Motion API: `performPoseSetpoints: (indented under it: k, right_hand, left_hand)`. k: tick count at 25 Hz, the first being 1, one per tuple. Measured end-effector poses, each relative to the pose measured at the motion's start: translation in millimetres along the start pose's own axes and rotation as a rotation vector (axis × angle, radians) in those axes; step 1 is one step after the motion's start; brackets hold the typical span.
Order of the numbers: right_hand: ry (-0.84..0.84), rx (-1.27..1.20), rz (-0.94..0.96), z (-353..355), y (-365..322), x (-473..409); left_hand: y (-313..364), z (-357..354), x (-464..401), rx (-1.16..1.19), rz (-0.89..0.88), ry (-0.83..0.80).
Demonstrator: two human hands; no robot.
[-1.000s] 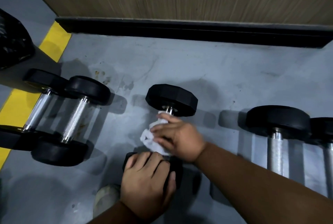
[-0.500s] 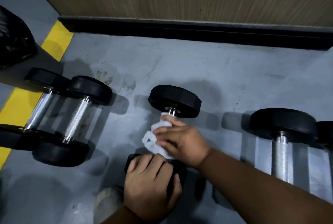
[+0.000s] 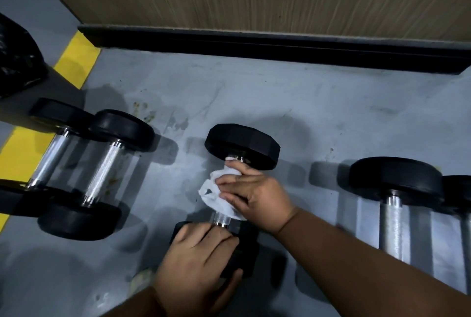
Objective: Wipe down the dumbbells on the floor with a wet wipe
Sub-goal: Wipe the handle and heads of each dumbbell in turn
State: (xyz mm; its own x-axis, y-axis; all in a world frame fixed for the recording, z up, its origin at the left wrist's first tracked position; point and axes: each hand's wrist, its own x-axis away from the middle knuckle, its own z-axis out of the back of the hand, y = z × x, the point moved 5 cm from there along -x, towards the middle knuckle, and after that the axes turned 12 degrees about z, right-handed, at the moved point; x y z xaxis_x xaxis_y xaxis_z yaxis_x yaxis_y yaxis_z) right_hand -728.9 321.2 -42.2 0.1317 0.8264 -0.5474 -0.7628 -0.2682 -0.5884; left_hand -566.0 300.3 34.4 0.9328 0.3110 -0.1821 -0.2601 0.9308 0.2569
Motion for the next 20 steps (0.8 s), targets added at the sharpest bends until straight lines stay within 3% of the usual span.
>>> performPoseSetpoints:
  k: [4, 7, 12, 18, 20]
  right_hand:
    - [-0.082, -0.100, 0.110, -11.3, -27.4, 14.8]
    - [-0.143, -0.080, 0.185, -6.2, -15.2, -3.3]
    - [-0.067, -0.069, 0.005, -5.3, 2.6, -13.3]
    - [-0.181, -0.089, 0.224, -12.9, -17.9, -1.2]
    - [-0.132, -0.024, 0.155, -3.9, 1.3, -20.2]
  left_hand:
    - [-21.9, -2.4, 0.6, -0.032, -0.189, -0.093]
    - [-16.2, -7.2, -0.7, -0.041, -0.151, -0.006]
    - [-14.0, -6.8, 3.5, -0.032, -0.167, 0.010]
    - [-12.5, -4.3, -1.1, -0.055, -0.168, 0.006]
    - [-14.1, -3.6, 0.1, -0.054, -0.167, 0.008]
